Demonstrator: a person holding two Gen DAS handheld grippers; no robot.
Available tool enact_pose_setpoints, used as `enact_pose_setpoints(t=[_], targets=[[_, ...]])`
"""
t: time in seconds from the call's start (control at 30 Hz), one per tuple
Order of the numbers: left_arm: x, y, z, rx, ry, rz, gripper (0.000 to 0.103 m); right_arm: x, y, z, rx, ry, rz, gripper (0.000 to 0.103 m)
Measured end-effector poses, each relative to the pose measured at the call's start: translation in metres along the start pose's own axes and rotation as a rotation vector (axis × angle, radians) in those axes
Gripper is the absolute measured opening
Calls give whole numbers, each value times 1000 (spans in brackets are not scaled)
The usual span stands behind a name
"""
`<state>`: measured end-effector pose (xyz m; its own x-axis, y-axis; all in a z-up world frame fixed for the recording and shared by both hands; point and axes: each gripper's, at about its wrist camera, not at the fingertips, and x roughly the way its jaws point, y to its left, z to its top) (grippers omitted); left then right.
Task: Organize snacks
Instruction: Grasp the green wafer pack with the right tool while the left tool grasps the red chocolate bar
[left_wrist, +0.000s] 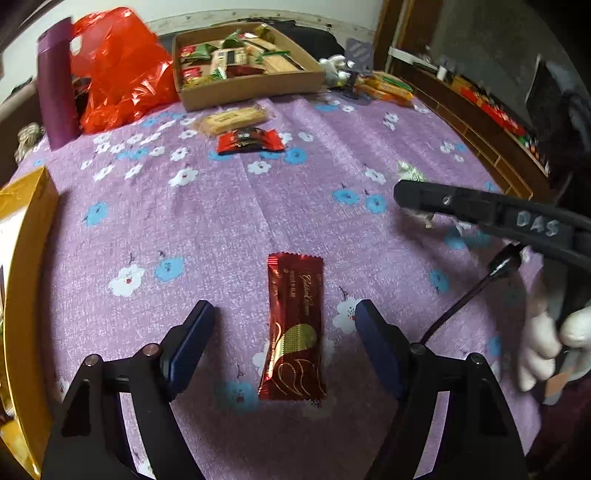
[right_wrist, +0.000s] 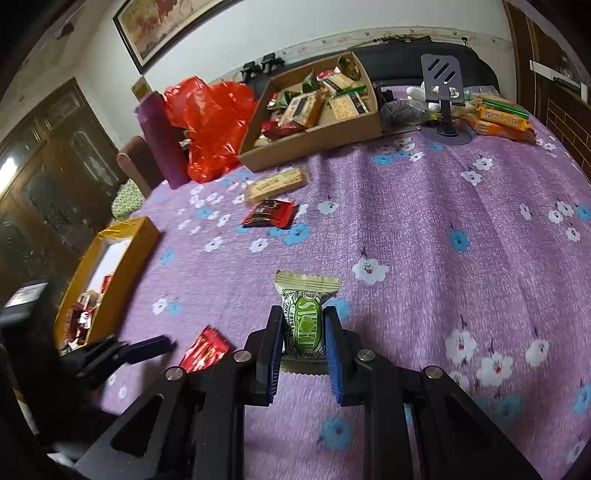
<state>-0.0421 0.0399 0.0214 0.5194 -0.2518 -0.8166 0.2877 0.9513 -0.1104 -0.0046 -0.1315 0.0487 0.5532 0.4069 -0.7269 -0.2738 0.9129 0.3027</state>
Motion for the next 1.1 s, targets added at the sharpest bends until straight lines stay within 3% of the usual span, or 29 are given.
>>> enact_pose_setpoints(t=[0.07,0.2,0.5,0.53,0.57,0.6,0.63,0.67,0.87,1.1], targets=[[2,-5,0,31,-3,22,79,-4,2,-1,-11,-17,5,23],[12,-17,1,104,17,24,103,-11,7,-5,-24,-39,25,23],[19,-21,6,127,31,45,103,-30,7,-9,-17,-88,41,24],[17,-22,5,125,25,50,100,-31,7,-10,-15,-90,42,24],[14,-24,4,129,18,48,89,-34,6,-11,-14,-91,43,24],[11,-27,2,138,10,44,66,-36,6,-13,-14,-94,42,24],[6,-30,2,148,6,41,49,-37,6,-14,-16,-96,41,24],[3,-30,1,150,9,41,23,-40,5,-16,-18,-98,39,24],[-10,-8,-9,66,-8,3,24,-49,7,-24,-16,-105,29,22],[-53,28,-24,-75,-101,-60,24,-55,30,-27,-49,-114,51,22]])
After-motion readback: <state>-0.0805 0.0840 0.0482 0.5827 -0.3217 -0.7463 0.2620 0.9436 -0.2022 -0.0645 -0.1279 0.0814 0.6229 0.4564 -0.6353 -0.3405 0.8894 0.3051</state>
